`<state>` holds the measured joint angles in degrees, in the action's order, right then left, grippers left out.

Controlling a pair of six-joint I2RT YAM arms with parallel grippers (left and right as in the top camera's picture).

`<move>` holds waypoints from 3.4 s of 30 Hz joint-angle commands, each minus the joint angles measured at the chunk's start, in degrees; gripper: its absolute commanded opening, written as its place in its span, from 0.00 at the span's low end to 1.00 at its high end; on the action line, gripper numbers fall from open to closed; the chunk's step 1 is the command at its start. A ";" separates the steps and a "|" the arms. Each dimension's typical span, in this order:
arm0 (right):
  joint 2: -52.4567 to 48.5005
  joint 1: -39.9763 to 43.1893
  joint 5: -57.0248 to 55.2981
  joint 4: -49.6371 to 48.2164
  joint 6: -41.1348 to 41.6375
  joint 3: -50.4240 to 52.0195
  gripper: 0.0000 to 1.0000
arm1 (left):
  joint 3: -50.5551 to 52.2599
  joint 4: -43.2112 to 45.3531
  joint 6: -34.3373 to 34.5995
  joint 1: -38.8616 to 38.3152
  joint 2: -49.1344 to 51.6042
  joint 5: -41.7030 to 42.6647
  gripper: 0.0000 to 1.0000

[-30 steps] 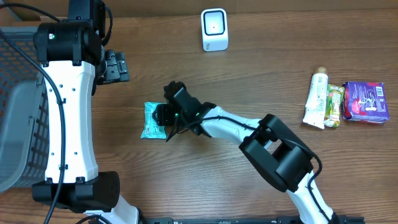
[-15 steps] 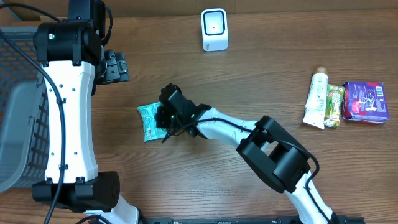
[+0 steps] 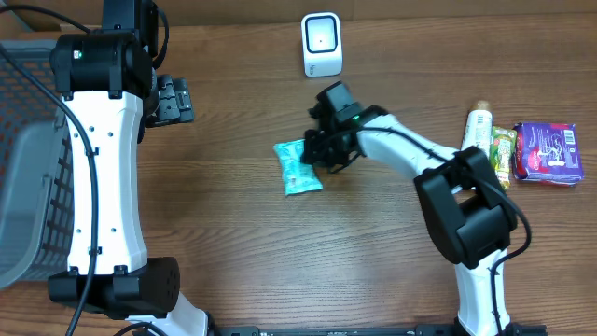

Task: Scan the item barcode
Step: 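Lift the teal wipes pack and move it toward the scanner, then hold the teal wipes pack in front of the white scanner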

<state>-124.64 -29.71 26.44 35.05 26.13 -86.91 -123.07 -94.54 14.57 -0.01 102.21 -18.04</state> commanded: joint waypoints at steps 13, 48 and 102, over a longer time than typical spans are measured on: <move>1.62 3.30 0.68 5.60 -3.87 1.42 0.70 | -0.83 0.11 -0.63 0.00 -0.85 -0.33 0.99; 19.50 10.08 17.35 0.42 -5.42 1.27 0.04 | -0.83 0.11 -0.63 0.00 -0.85 -0.33 1.00; -0.09 -4.46 -73.57 -51.36 -71.52 -18.86 0.04 | -0.83 0.11 -0.63 0.00 -0.85 -0.33 1.00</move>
<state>-121.43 -34.68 -41.89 -11.73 -24.16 -104.90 -123.04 -94.56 14.57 -0.01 102.21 -18.09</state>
